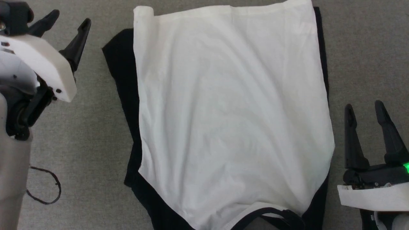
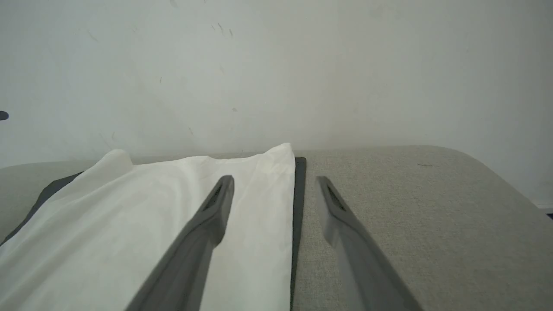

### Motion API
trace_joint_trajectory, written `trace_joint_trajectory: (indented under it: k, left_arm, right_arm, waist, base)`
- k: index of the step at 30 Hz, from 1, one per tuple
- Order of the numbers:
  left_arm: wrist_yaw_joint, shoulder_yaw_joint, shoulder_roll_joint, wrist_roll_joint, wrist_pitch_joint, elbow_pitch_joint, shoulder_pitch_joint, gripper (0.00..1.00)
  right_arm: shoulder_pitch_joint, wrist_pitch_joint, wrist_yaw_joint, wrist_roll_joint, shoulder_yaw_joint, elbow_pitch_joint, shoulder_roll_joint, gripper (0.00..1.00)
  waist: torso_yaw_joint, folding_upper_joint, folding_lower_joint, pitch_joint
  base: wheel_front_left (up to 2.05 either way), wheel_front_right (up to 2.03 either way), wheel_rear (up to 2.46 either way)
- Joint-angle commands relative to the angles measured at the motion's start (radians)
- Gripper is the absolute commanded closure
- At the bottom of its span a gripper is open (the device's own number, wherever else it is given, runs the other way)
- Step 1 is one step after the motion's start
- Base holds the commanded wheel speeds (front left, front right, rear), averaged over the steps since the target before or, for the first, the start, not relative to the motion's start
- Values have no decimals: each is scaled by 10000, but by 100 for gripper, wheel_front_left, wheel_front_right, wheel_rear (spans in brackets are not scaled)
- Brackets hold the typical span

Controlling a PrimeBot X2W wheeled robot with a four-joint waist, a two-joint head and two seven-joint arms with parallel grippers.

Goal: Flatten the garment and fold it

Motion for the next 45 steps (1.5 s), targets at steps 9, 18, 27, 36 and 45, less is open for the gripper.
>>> trace_joint_trajectory:
  k: [9,18,27,36,45]
  left_arm:
    - [-135,-782,760,-860,2017,978,-967,0]
    - [-139,-898,846,-1384,2535,1295,-901,0]
    - [-139,-995,732,-1791,2592,1620,-836,100]
    - [-149,-947,723,-1832,1203,1986,-763,100]
    - [-80,130,848,-2020,-1100,1611,315,100]
  right_arm:
    - [-384,73,-6,-119,65,-108,24,0]
    - [-459,183,-6,-140,25,-162,24,0]
    - [-587,362,-6,-212,45,-190,24,0]
    - [-588,396,-6,-145,47,12,24,0]
    - [-301,180,-6,153,38,551,24,0]
  waist:
    - [-522,0,-2,1225]
    - [-544,0,-2,1482]
    - [-567,0,-2,1622]
    - [-607,0,-2,1328]
    - [-437,0,-2,-194]
  base:
    - [0,0,0]
    - [0,0,0]
    - [0,0,0]
    - [0,0,0]
    - [0,0,0]
